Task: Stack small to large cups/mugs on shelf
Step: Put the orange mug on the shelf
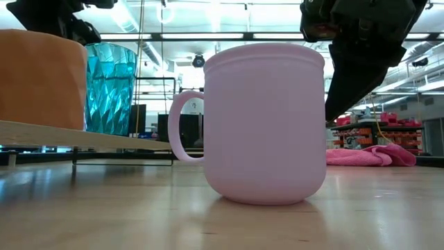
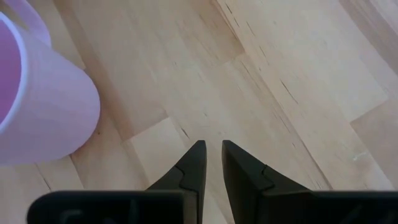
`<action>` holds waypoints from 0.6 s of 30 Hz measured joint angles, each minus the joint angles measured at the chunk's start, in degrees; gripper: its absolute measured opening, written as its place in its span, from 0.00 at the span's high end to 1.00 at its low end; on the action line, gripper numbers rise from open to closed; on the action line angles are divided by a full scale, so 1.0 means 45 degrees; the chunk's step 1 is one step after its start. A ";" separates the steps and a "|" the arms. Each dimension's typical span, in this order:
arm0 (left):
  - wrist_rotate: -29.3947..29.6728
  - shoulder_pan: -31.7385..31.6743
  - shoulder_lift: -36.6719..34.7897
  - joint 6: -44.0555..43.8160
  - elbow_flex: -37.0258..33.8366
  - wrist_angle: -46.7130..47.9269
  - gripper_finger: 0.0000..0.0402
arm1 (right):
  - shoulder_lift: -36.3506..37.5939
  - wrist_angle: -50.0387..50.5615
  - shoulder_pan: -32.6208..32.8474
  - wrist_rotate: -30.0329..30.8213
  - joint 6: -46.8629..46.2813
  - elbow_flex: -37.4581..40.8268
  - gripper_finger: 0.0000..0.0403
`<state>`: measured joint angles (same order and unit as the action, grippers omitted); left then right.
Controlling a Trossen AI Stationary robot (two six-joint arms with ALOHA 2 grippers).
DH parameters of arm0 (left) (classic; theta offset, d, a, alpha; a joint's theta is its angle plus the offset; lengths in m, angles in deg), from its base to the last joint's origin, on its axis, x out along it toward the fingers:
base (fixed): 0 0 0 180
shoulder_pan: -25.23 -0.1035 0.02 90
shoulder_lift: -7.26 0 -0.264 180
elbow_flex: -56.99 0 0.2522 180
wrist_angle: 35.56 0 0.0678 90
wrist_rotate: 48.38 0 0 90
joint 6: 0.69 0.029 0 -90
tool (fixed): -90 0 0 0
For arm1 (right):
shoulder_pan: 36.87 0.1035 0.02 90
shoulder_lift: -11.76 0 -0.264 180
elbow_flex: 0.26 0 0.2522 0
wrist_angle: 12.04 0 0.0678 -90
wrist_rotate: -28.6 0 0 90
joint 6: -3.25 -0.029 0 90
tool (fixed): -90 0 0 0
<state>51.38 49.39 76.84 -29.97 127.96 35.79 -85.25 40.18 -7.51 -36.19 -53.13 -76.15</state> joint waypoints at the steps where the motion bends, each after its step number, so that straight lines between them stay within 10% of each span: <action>1: 0.0005 0.0000 0.0000 0.0000 0.0000 0.0002 0.87 | 0.0000 0.0000 0.0000 0.0000 0.0005 0.0000 0.85; 18: 0.0010 0.0000 -0.0001 0.0379 0.0097 0.0057 0.79 | 0.0000 -0.0015 0.0000 0.0000 0.0000 0.0000 0.85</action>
<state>51.42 49.39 76.83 -28.26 128.40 36.05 -85.25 40.11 -7.51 -36.19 -53.13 -76.15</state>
